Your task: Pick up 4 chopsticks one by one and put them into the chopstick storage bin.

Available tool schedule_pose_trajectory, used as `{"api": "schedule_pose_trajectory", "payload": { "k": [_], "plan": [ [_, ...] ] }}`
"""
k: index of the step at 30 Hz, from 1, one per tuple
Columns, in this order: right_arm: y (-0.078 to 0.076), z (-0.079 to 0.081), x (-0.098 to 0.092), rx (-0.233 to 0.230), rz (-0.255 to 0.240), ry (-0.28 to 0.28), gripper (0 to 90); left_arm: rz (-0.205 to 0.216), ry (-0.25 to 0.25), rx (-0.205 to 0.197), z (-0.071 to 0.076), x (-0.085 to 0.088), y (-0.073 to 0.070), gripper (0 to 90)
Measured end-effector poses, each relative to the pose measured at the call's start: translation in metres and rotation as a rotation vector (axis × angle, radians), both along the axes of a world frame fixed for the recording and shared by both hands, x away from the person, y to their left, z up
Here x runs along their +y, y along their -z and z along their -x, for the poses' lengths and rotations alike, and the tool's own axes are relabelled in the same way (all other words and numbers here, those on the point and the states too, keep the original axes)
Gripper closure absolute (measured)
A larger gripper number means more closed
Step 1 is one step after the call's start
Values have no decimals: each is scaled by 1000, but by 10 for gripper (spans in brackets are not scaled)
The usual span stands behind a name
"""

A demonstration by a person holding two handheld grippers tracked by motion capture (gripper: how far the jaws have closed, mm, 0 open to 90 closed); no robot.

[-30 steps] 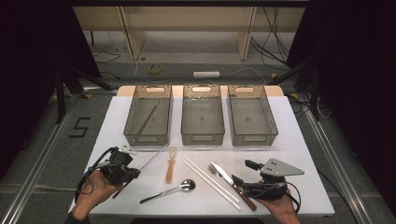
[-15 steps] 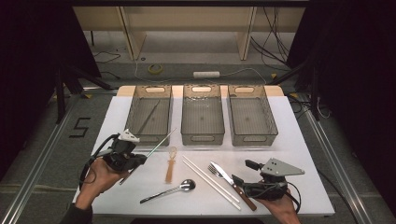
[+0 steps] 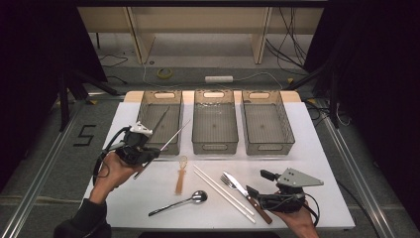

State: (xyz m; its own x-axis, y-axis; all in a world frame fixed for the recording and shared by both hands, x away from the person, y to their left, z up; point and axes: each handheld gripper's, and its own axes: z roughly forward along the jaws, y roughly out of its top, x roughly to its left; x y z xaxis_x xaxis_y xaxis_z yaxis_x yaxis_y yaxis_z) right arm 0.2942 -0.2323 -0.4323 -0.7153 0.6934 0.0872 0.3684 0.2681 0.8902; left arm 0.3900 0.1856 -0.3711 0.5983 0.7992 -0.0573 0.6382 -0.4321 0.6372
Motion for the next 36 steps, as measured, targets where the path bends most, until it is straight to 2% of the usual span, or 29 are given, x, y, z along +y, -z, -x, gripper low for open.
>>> {"api": "schedule_pose_trajectory", "payload": {
  "k": [9,12,15,18,24,36],
  "plan": [
    [1,-1,0,4,-4,2,285,8,-17,-32,-23,-1,-12,847],
    [0,0,0,4,0,0,284,7,-34,-35,-34,1,-15,848],
    [0,0,0,2,-4,0,284,25,-54,-44,-45,3,-17,847],
    [1,-1,-1,3,-5,2,284,20,-64,-51,-55,5,-18,847],
    [1,-1,-1,3,-7,1,284,13,-104,-52,-78,10,-12,847],
    [1,-1,-1,5,-7,0,284,49,-166,-44,-105,19,-1,847]
  ]
}}
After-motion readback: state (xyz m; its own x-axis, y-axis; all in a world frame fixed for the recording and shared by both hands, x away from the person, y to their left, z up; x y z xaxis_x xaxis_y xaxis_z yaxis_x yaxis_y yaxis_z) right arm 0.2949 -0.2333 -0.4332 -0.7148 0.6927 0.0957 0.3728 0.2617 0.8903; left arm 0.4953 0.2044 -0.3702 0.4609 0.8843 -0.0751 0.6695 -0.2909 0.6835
